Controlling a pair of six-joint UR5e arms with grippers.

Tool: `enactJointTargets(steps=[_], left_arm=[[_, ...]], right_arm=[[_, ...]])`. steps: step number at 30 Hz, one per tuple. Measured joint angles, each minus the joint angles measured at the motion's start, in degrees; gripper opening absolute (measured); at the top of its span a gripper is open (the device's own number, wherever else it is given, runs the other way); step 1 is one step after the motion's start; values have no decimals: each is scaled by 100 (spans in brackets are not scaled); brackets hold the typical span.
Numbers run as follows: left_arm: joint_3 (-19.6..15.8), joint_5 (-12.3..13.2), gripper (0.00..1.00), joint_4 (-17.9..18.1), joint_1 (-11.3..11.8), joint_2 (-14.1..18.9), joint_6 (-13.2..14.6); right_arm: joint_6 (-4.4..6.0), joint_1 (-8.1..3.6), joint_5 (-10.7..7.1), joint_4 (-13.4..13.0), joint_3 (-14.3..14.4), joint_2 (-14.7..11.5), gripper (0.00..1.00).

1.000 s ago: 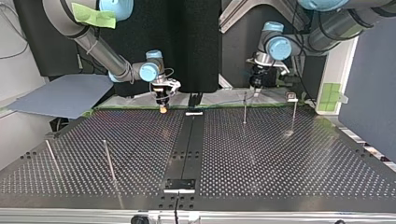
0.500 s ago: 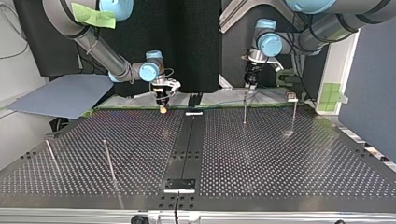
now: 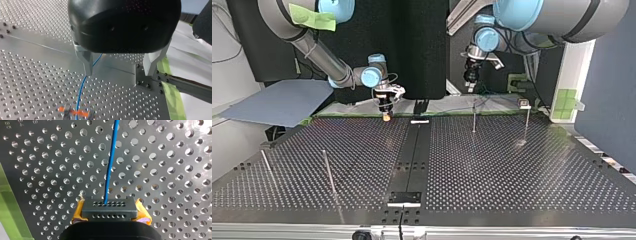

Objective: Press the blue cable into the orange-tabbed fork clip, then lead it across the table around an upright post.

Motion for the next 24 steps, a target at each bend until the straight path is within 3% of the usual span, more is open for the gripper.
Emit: enactJointTargets(steps=[4,10,18,24], left_arm=[[0,-225,100,223,-69,-33,-60],[0,-585,100,497,-29,-37,105],[0,-1075,100,594,67,-39,169],[0,-1186,100,590,124,-40,203]], right_arm=[[2,-1,-2,-4,0,8,0],[2,-1,-6,-15,0,30,0],[0,-8,-20,-26,-1,52,0],[3,-17,-21,-31,-2,61,0]])
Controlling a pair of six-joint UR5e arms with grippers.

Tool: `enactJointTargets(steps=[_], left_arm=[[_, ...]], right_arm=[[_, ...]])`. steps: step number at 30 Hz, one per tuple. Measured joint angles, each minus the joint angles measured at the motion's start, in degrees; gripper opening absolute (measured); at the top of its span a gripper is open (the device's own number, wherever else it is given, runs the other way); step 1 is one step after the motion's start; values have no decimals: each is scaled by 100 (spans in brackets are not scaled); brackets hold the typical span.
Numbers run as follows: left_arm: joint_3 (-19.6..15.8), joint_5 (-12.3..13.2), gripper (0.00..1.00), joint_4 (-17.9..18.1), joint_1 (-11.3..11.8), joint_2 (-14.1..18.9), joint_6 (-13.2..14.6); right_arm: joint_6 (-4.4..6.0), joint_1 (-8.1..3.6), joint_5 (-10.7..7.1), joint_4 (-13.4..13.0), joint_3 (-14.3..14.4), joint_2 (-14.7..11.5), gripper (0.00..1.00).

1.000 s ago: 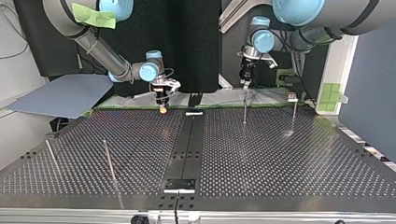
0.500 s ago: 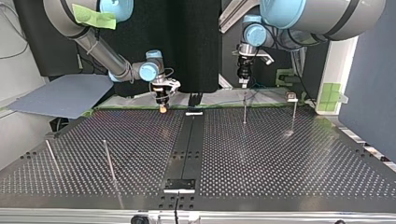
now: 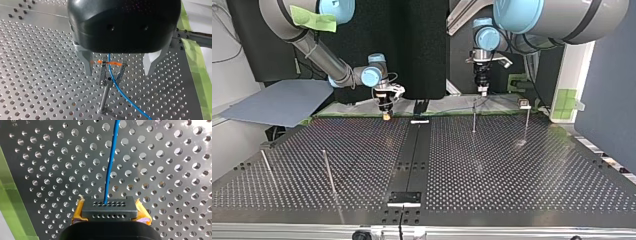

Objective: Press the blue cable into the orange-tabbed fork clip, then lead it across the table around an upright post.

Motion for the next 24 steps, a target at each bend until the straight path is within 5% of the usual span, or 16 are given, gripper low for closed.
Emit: enactJointTargets(steps=[24], left_arm=[[0,189,100,-46,68,0,-39]], right_arm=[[2,-19,-27,-46,-3,17,0]])
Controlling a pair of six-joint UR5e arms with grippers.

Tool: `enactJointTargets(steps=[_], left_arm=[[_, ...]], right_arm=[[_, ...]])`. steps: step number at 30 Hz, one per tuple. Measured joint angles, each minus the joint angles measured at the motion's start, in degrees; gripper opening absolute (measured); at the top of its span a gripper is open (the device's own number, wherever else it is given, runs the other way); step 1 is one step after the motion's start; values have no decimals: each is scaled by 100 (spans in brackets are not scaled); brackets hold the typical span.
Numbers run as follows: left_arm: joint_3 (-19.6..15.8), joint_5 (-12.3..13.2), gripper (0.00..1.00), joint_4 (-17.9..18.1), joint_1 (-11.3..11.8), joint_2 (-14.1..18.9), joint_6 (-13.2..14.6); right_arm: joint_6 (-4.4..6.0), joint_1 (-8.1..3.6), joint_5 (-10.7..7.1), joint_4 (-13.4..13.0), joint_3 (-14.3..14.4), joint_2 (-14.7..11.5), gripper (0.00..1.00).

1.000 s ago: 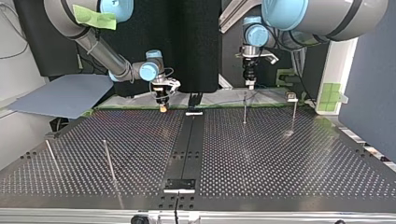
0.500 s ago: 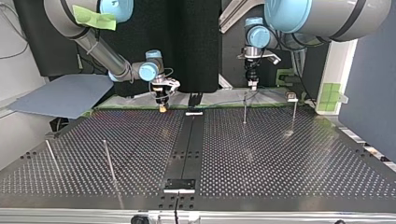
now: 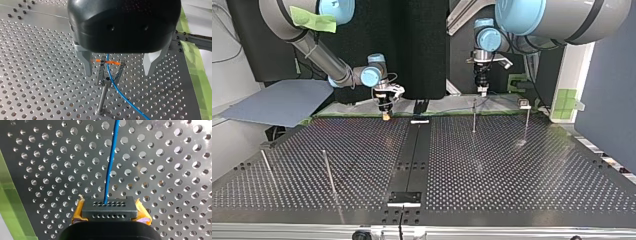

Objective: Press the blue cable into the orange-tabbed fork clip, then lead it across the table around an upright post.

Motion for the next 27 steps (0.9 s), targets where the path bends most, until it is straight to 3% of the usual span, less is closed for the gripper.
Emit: enactJointTargets(steps=[13,21,27], left_arm=[[1,17,100,-49,30,0,9],[0,351,100,-176,-17,1,83],[0,301,100,-268,-133,0,-28]], right_arm=[[0,0,0,-1,-1,2,0],[0,1,0,-1,-7,4,0],[0,-1,0,-2,-7,3,0]])
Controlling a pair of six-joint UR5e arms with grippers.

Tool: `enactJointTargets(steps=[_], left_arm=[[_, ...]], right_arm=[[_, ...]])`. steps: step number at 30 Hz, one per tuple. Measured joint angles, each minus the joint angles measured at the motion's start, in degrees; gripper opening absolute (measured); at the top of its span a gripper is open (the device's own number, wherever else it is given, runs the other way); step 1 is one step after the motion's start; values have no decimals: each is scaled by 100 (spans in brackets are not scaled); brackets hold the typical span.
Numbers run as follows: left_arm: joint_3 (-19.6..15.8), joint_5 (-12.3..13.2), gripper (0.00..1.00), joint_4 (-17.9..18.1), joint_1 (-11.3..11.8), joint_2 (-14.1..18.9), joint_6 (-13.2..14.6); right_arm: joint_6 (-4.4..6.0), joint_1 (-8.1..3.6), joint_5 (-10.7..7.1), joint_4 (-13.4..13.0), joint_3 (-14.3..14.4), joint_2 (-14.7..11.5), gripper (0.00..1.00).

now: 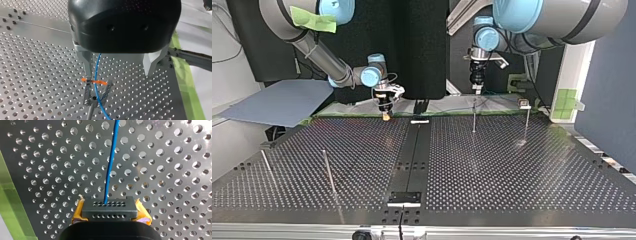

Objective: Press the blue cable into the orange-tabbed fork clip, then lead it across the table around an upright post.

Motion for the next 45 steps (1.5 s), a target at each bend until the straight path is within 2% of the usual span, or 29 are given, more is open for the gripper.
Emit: enactJointTargets(steps=[7,14,26,30,35,45], left_arm=[[20,-101,100,-155,-128,0,-39],[184,-139,100,-240,-329,-1,-50],[639,-385,100,-321,-580,-2,-166],[871,-521,100,-516,-599,-5,-167],[1068,-567,100,-719,-616,-17,-156],[1436,-602,100,-827,-653,-424,-11]], right_arm=[[0,0,-11,-28,-2,5,0],[0,-1,-34,-35,-1,6,0],[0,-1,-35,-52,-2,6,0],[0,0,-37,-52,-2,7,0],[0,4,-43,-52,0,7,0],[0,9,-58,-38,0,8,0]])
